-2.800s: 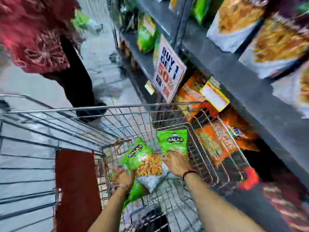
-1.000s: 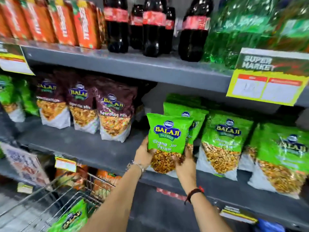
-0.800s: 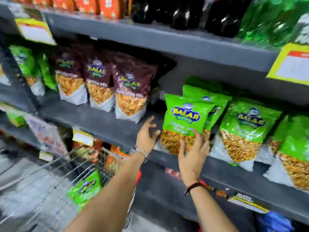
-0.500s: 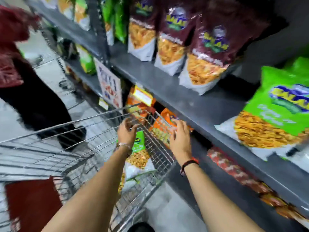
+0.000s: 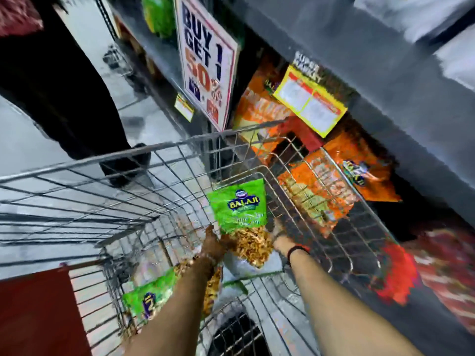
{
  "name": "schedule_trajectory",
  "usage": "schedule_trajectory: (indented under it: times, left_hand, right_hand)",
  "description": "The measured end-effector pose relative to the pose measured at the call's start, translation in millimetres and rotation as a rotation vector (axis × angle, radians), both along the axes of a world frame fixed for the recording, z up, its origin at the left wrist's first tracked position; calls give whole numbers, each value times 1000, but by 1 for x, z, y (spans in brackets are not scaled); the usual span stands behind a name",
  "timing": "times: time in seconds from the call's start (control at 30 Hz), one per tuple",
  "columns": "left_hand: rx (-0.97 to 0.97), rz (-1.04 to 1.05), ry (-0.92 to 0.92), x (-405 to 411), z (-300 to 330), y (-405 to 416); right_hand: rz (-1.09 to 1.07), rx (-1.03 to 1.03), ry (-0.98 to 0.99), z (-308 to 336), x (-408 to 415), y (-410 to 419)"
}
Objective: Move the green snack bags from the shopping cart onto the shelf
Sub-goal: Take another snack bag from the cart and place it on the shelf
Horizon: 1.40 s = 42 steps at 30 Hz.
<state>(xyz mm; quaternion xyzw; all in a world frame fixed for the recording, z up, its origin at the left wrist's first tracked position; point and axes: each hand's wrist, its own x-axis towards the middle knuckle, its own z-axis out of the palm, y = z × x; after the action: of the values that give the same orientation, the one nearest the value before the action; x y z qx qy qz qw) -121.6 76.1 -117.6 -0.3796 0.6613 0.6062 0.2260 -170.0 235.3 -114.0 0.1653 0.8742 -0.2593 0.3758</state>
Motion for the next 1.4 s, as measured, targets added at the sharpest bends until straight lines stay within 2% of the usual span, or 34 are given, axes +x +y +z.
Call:
schedule_trajectory:
  times: [0.1, 0.17, 0.33, 0.43, 0.53, 0.67, 0.8, 0.9, 1.13, 1.27, 1.4]
  left_hand:
    - [-51, -19, 5, -3, -63, 4]
    - [-43, 49, -23, -5, -67, 6]
    - [21, 118, 89, -2, 12, 10]
    - [-53, 73, 229, 11, 59, 11]
    - [-42, 75, 348, 20, 115, 14]
    - [-14, 8, 508, 32, 192, 29]
    - [-12, -120, 723, 54, 271, 65]
    - [103, -207, 869, 75, 322, 107]
    - [218, -560, 1085, 100, 394, 235]
    - [234, -752, 1098, 110, 412, 306]
    - [113, -894, 1038, 111, 419, 367]
  right_hand:
    - [-27, 19, -155, 2, 0, -2]
    - [-108, -18, -152, 7, -1, -2]
    - [-172, -167, 13, 31, 0, -7]
    - [-128, -185, 91, 79, 15, -3]
    - [-89, -228, 223, 130, 29, 6]
    - [-156, -328, 408, 206, 54, 23]
    - [-180, -372, 651, 289, 93, 66]
    - [-186, -329, 777, 341, 126, 113]
    - [-311, -202, 950, 424, 210, 242]
    - [-448, -74, 981, 440, 251, 303]
    - [-678, -48, 1062, 429, 266, 344]
